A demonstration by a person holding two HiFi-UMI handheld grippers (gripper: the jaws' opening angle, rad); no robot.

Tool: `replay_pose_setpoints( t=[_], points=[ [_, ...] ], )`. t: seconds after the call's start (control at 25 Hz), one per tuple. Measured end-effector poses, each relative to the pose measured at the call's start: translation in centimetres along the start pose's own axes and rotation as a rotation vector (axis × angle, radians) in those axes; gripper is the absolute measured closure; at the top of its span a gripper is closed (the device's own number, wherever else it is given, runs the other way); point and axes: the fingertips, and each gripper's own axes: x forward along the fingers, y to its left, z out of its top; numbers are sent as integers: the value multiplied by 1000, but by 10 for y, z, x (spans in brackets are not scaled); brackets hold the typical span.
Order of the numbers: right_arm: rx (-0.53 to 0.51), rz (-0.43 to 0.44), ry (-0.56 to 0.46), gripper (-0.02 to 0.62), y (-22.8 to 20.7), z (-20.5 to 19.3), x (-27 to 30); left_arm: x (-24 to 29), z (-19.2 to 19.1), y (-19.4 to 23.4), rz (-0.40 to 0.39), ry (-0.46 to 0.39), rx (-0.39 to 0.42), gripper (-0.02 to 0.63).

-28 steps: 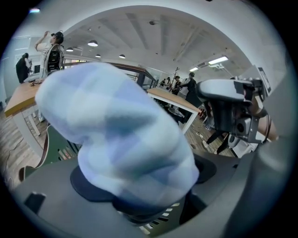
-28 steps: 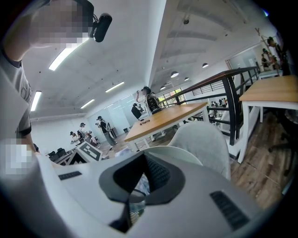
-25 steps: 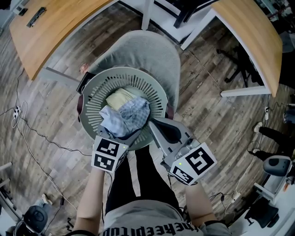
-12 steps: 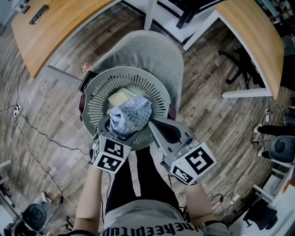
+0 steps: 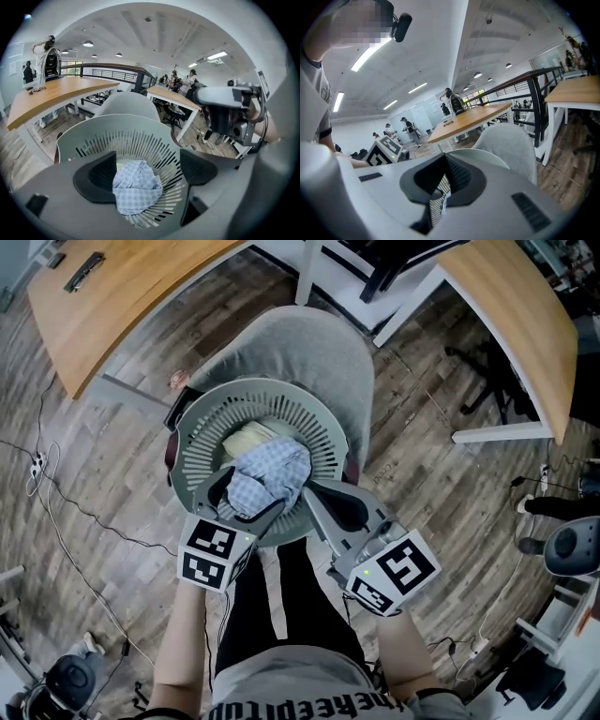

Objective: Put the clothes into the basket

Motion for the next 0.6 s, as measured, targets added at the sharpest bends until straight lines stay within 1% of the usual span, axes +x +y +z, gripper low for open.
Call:
replay_pose_setpoints(
  t=[0.12, 0.16, 0.2, 0.24, 0.28, 0.32, 0.44, 0.6],
  points=[
    [-3, -1, -6, 586, 2, 3, 0, -3, 4, -8, -34, -7, 4, 179],
    [-4, -1, -7, 586, 4, 4, 0, -4, 6, -8, -31, -9, 14, 184],
    [-6, -2, -8, 586, 5, 5, 0, -7, 8, -7, -10, -13, 25, 217],
    [-8, -3, -10, 586, 6, 6, 1, -10, 11, -3, 27, -20, 33, 333],
    [-9, -4, -13, 586, 8, 8, 0, -14, 13, 1, 60, -30, 38, 488],
    [-11, -5, -16, 586, 9, 9, 0, -17, 16, 3, 73, -40, 36, 545],
    [-15, -13, -24, 586, 13, 13, 0, -23, 20, 0, 30, -62, 5, 550],
    [-21, -25, -37, 586, 19, 17, -1, -31, 25, -3, 2, -75, 22, 578]
  ],
)
